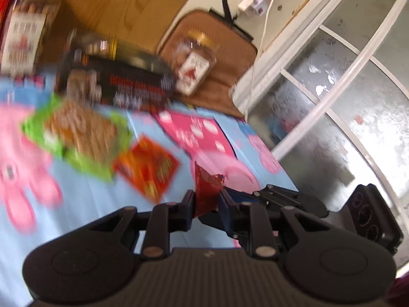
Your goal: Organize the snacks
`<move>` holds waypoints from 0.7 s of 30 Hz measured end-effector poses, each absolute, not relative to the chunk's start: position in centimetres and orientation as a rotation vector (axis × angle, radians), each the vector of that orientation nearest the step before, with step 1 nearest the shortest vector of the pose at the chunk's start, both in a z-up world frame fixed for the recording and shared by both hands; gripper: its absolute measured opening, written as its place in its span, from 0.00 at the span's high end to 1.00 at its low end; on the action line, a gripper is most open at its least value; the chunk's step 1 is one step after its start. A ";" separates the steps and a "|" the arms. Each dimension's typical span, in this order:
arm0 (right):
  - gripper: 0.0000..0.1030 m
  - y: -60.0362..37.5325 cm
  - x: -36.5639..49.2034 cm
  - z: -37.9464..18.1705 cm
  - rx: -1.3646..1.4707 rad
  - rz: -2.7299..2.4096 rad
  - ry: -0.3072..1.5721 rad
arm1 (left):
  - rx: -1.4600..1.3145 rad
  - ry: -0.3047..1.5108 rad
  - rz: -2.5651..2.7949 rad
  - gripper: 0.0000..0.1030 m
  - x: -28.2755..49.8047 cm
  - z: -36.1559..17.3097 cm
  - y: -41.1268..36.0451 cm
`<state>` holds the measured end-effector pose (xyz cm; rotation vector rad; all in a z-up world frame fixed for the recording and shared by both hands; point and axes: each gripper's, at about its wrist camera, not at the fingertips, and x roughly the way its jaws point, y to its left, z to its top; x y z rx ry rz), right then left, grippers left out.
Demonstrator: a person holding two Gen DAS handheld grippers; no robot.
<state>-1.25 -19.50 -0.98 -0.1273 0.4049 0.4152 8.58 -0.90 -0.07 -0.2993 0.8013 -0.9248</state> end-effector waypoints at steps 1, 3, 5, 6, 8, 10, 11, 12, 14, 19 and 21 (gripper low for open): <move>0.68 -19.3 -0.3 -0.7 -0.136 0.404 0.389 | -0.282 0.778 -0.912 0.80 9.4 0.7 -1.1; 0.68 -19.1 1.7 0.1 -0.154 0.378 0.347 | -0.248 0.726 -0.893 0.80 10.8 2.2 -1.6; 0.68 -19.1 4.0 0.9 -0.160 0.350 0.304 | -0.209 0.669 -0.872 0.80 12.5 3.7 -2.2; 0.68 -19.2 5.2 1.3 -0.156 0.337 0.288 | -0.193 0.644 -0.861 0.80 13.5 4.4 -2.6; 0.68 -19.5 7.8 1.9 -0.148 0.309 0.267 | -0.165 0.607 -0.838 0.80 15.8 5.4 -3.5; 0.68 -19.8 10.3 2.1 -0.148 0.281 0.263 | -0.167 0.603 -0.811 0.80 18.3 5.7 -4.4; 0.68 -19.8 11.6 2.0 -0.150 0.267 0.267 | -0.174 0.608 -0.798 0.80 19.5 5.6 -4.8; 0.69 -19.9 12.7 2.0 -0.154 0.252 0.270 | -0.181 0.612 -0.785 0.80 20.7 5.5 -5.2; 0.68 -19.9 14.4 1.6 -0.164 0.224 0.274 | -0.200 0.618 -0.759 0.80 22.7 4.9 -5.8; 0.56 -20.0 16.7 0.5 -0.163 0.182 0.293 | -0.196 0.635 -0.648 0.79 25.6 3.0 -6.7; 0.54 -20.3 16.2 0.5 -0.143 0.176 0.289 | -0.206 0.639 -0.625 0.76 25.6 2.5 -6.3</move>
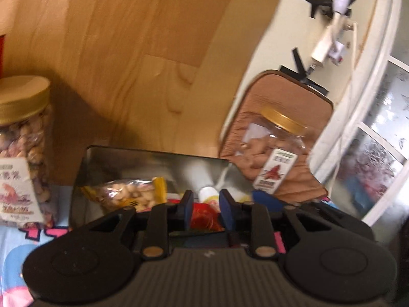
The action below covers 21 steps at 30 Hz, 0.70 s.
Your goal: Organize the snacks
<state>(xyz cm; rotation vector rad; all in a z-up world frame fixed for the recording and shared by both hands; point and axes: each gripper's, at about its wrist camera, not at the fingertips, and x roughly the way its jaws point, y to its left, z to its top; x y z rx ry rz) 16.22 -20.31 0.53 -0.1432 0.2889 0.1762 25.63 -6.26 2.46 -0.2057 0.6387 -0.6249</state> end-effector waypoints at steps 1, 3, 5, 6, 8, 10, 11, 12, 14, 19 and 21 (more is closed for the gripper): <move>0.54 -20.6 15.6 0.7 -0.131 0.179 0.285 | -0.210 0.650 -0.630 0.76 25.4 2.3 -6.0; 0.54 -21.2 13.7 1.0 -0.098 0.191 0.279 | -0.228 0.650 -0.646 0.76 24.4 2.2 -5.1; 0.54 -22.1 12.0 1.1 -0.032 0.227 0.302 | -0.251 0.629 -0.673 0.76 22.5 2.3 -3.6; 0.52 -22.6 11.1 0.9 0.014 0.259 0.330 | -0.260 0.624 -0.687 0.76 21.3 2.3 -2.8; 0.50 -23.3 9.8 0.1 0.099 0.325 0.408 | -0.283 0.625 -0.708 0.76 18.9 1.9 -1.4; 0.50 -23.7 9.0 -1.0 0.148 0.353 0.483 | -0.313 0.657 -0.709 0.76 16.8 1.0 -0.1; 0.50 -23.8 8.9 -1.5 0.157 0.352 0.518 | -0.325 0.686 -0.712 0.76 15.8 0.4 0.4; 0.51 -23.8 8.9 -2.0 0.162 0.342 0.549 | -0.331 0.718 -0.715 0.76 14.9 -0.2 0.7; 0.51 -23.8 9.2 -2.8 0.191 0.332 0.614 | -0.323 0.768 -0.708 0.76 13.2 -1.4 0.9; 0.87 -23.5 7.2 -3.2 0.269 0.373 0.664 | -0.349 0.877 -0.692 0.73 11.1 -3.8 1.1; 0.93 -23.2 5.9 -3.3 0.279 0.366 0.669 | -0.382 0.882 -0.685 0.70 10.6 -4.5 1.7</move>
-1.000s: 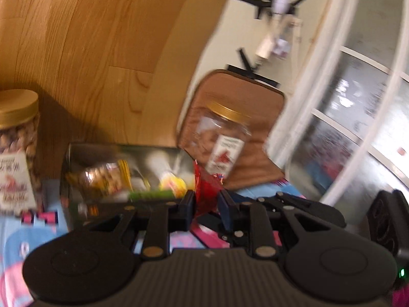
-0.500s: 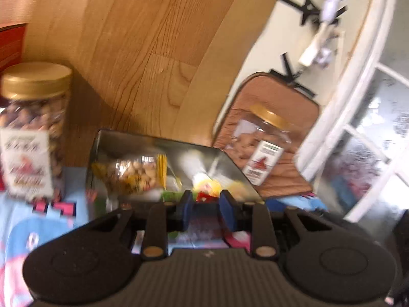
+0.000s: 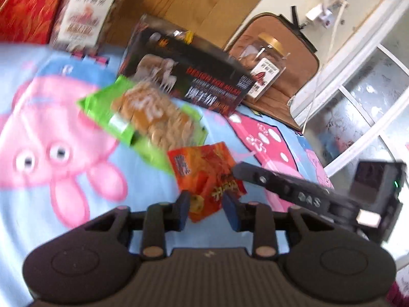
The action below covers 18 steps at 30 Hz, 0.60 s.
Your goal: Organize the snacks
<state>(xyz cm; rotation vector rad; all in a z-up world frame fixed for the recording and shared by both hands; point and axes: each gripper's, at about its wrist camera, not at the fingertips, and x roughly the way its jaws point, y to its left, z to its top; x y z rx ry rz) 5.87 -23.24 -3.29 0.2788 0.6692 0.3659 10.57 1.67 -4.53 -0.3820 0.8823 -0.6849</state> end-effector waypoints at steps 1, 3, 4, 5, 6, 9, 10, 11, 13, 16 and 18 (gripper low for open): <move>0.93 -23.2 5.1 -3.3 0.281 0.357 0.665 | -0.389 0.878 -0.686 0.68 10.3 -4.7 2.0; 0.93 -23.4 4.4 -3.7 0.314 0.361 0.669 | -0.416 0.874 -0.687 0.66 10.1 -5.0 2.6; 0.93 -23.4 3.8 -3.8 0.329 0.363 0.672 | -0.435 0.876 -0.688 0.66 10.2 -5.0 2.8; 0.93 -23.4 3.5 -3.9 0.334 0.364 0.671 | -0.452 0.879 -0.692 0.66 10.2 -5.1 3.0; 0.93 -23.3 3.1 -3.9 0.337 0.365 0.669 | -0.470 0.881 -0.701 0.67 10.2 -5.2 3.2; 0.93 -23.2 2.7 -4.2 0.404 0.408 0.679 | -0.497 0.889 -0.771 0.71 9.7 -4.9 2.8; 0.93 -23.0 2.6 -4.4 0.430 0.430 0.691 | -0.485 0.891 -0.792 0.77 9.3 -4.8 2.4; 0.93 -22.7 2.3 -4.6 0.445 0.447 0.699 | -0.467 0.893 -0.809 0.84 8.9 -4.7 2.1; 0.93 -22.0 1.4 -4.6 0.441 0.466 0.698 | -0.433 0.904 -0.831 0.85 7.8 -4.7 1.6; 0.93 -21.4 0.0 -4.4 0.402 0.475 0.696 | -0.377 0.889 -0.852 0.84 6.1 -4.6 1.8; 0.92 -21.7 -0.5 -4.3 0.405 0.467 0.697 | -0.342 0.852 -0.825 0.84 5.5 -4.1 2.5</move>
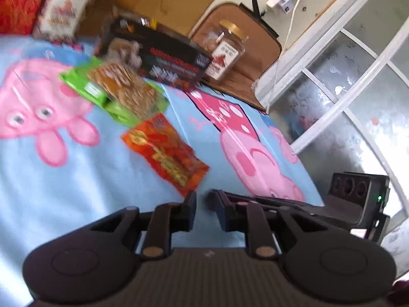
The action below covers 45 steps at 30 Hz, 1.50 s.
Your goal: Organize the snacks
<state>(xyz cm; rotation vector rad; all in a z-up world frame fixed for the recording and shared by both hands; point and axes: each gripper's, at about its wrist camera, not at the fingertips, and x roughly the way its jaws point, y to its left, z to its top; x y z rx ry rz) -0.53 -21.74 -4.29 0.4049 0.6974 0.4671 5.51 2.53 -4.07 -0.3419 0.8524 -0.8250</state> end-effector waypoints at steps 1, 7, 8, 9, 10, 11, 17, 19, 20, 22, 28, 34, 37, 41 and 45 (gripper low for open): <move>0.92 -22.1 -0.6 -4.3 0.420 0.462 0.699 | -0.330 0.832 -0.803 0.81 5.5 -3.7 3.0; 0.88 -24.4 -0.3 -5.2 0.612 0.424 0.708 | -0.327 0.768 -0.637 0.68 7.1 -2.2 5.1; 0.88 -24.6 -0.2 -5.5 0.645 0.429 0.718 | -0.308 0.762 -0.619 0.64 7.4 -2.0 4.9; 0.87 -24.7 -0.1 -5.7 0.672 0.432 0.725 | -0.282 0.754 -0.604 0.63 7.7 -1.9 4.7; 0.87 -24.8 -0.1 -5.8 0.689 0.433 0.729 | -0.260 0.749 -0.594 0.61 8.2 -1.9 4.3; 0.87 -24.7 0.0 -5.8 0.700 0.433 0.733 | -0.248 0.751 -0.590 0.59 8.8 -2.0 4.1; 0.80 -24.1 0.4 -5.5 0.716 0.435 0.737 | -0.329 0.833 -0.651 0.52 12.3 -3.4 3.3; 0.80 -24.3 0.7 -5.7 0.728 0.437 0.740 | -0.369 0.872 -0.678 0.56 12.6 -4.2 3.0; 0.80 -24.3 0.9 -5.7 0.736 0.436 0.740 | -0.377 0.878 -0.691 0.67 12.6 -4.5 2.7; 0.80 -24.2 1.2 -5.6 0.736 0.431 0.738 | -0.375 0.896 -0.712 0.80 12.1 -5.0 2.3; 0.79 -24.8 0.7 -5.5 0.705 0.439 0.728 | -0.427 0.892 -0.721 0.87 9.3 -5.6 3.4; 0.78 -24.8 -1.1 -5.0 0.638 0.499 0.756 | -0.461 0.923 -0.741 0.87 5.7 -6.1 4.3; 0.78 -24.7 -2.3 -5.0 0.632 0.514 0.760 | -0.449 0.928 -0.737 0.87 4.4 -5.9 4.3; 0.78 -24.7 -3.6 -5.2 0.657 0.508 0.759 | -0.404 0.929 -0.733 0.87 3.1 -5.5 3.9; 0.78 -24.7 -4.6 -5.3 0.679 0.488 0.740 | -0.328 0.915 -0.695 0.86 2.1 -4.9 3.4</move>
